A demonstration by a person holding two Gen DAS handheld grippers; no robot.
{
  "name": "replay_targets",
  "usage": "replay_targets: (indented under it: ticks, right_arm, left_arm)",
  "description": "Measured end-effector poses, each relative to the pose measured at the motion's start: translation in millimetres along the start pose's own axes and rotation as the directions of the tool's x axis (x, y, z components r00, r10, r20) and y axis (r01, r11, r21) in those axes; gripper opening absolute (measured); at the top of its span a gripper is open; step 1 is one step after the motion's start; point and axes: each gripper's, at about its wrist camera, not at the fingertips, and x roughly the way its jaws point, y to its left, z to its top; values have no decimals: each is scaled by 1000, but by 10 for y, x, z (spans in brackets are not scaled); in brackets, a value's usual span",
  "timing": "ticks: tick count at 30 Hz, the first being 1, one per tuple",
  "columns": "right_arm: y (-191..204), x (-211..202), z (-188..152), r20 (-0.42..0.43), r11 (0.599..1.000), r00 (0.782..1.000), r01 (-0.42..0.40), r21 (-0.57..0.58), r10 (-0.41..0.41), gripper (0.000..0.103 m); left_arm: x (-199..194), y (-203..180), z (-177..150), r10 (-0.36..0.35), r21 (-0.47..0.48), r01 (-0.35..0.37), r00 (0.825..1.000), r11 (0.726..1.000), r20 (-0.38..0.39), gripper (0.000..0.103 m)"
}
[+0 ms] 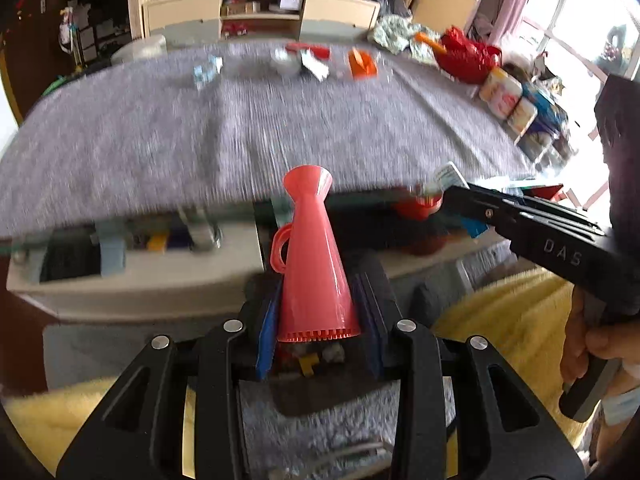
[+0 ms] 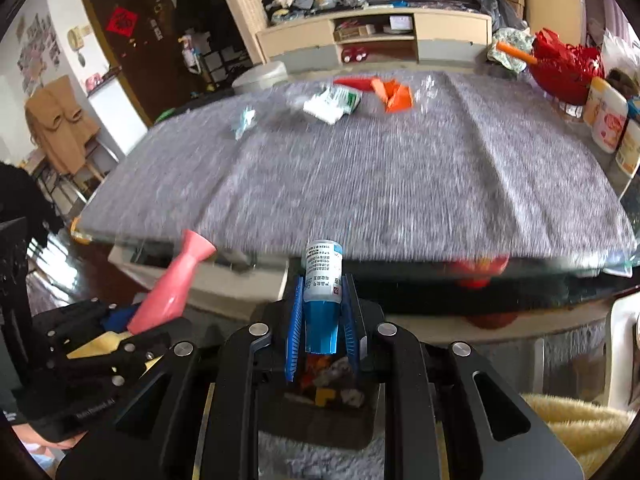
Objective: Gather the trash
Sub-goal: 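Lower both tools into the bin and open both grippers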
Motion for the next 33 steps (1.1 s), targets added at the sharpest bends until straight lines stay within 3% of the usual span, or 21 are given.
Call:
replay_targets:
  ticks: [15, 27, 30, 31, 33]
  right_arm:
    - [-88, 647, -674, -196, 997, 980, -14, 81, 30, 20]
    - [-109, 806, -686, -232, 993, 972, -7, 116, 34, 23]
    - [-148, 800, -658, -233, 992, 972, 14, 127, 17, 23]
    - [-172, 792, -650, -234, 991, 972, 19, 134, 13, 25]
    - [-205, 773, -639, -226, 989, 974, 28, 148, 6, 49]
  left_arm:
    - [621, 30, -582, -49, -50, 41, 984, 998, -170, 34]
    - [849, 43, -633, -54, -74, 37, 969, 997, -241, 35]
    - [840, 50, -624, -32, -66, 17, 971, 998, -235, 51]
    - [830, 51, -620, -28, -64, 13, 973, 998, -231, 54]
    - [812, 53, -610, -23, -62, 9, 974, 998, -226, 55]
